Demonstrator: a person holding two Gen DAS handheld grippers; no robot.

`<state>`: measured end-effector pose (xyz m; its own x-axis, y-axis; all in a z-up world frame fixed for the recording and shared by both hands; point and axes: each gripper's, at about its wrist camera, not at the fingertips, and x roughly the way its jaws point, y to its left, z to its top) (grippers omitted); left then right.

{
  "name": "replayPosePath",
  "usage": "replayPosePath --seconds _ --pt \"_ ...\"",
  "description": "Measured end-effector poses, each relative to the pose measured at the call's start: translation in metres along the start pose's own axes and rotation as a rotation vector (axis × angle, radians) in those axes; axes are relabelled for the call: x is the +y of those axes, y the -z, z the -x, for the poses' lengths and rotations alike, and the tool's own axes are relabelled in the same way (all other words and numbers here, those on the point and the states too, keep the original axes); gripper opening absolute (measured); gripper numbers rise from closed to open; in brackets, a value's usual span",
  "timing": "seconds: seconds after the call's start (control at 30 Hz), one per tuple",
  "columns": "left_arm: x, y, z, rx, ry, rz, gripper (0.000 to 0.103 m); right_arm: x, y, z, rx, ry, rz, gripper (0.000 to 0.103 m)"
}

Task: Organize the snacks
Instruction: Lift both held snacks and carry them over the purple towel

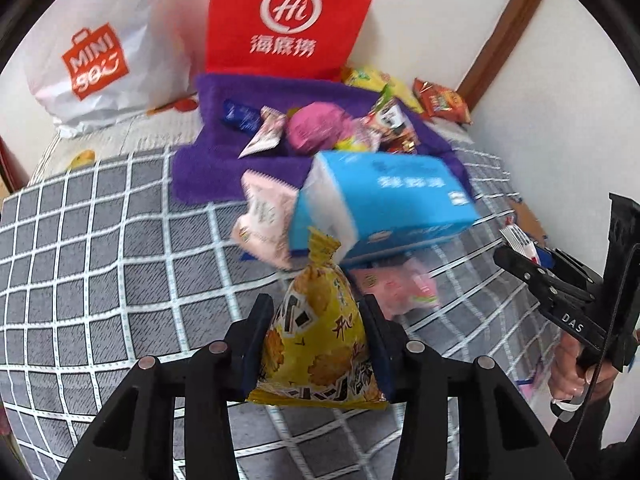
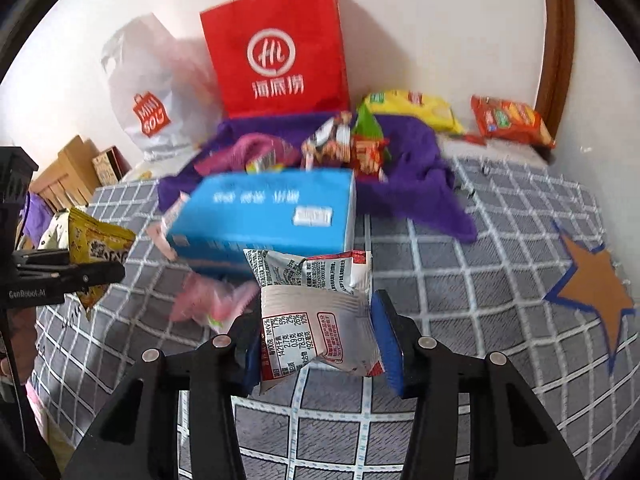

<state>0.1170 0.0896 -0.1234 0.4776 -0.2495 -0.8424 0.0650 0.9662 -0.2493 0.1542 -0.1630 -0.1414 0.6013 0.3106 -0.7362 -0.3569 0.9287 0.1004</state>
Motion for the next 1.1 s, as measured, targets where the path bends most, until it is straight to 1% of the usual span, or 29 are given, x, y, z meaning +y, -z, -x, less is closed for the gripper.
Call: replayPosePath --seconds 0.17,0.23,0.3,0.43,0.73,0.93,1.1 --pt "-0.016 -0.019 0.013 -0.033 0.014 -0.021 0.042 -0.003 -0.027 0.013 -0.028 0.035 -0.004 0.048" --pt "-0.021 -0.03 0.019 -0.047 0.03 -0.029 0.042 -0.004 -0.037 0.017 -0.043 0.045 -0.004 0.048" --pt "-0.024 -0.039 0.023 -0.057 0.034 -0.039 0.042 -0.006 -0.049 0.021 -0.059 0.041 -0.01 0.048" --pt "-0.027 -0.062 0.028 -0.085 0.016 -0.052 0.042 -0.008 -0.073 0.021 -0.08 0.03 -0.019 0.048" --pt "-0.02 -0.111 0.025 -0.127 -0.005 -0.046 0.042 -0.005 -0.124 0.001 -0.123 0.022 0.01 0.048" --pt "-0.014 -0.138 0.014 -0.137 -0.006 -0.027 0.042 -0.006 -0.155 -0.019 -0.127 0.003 0.012 0.048" --pt "-0.009 -0.156 0.004 -0.138 -0.018 -0.033 0.042 -0.006 -0.18 -0.033 -0.138 -0.015 0.013 0.048"
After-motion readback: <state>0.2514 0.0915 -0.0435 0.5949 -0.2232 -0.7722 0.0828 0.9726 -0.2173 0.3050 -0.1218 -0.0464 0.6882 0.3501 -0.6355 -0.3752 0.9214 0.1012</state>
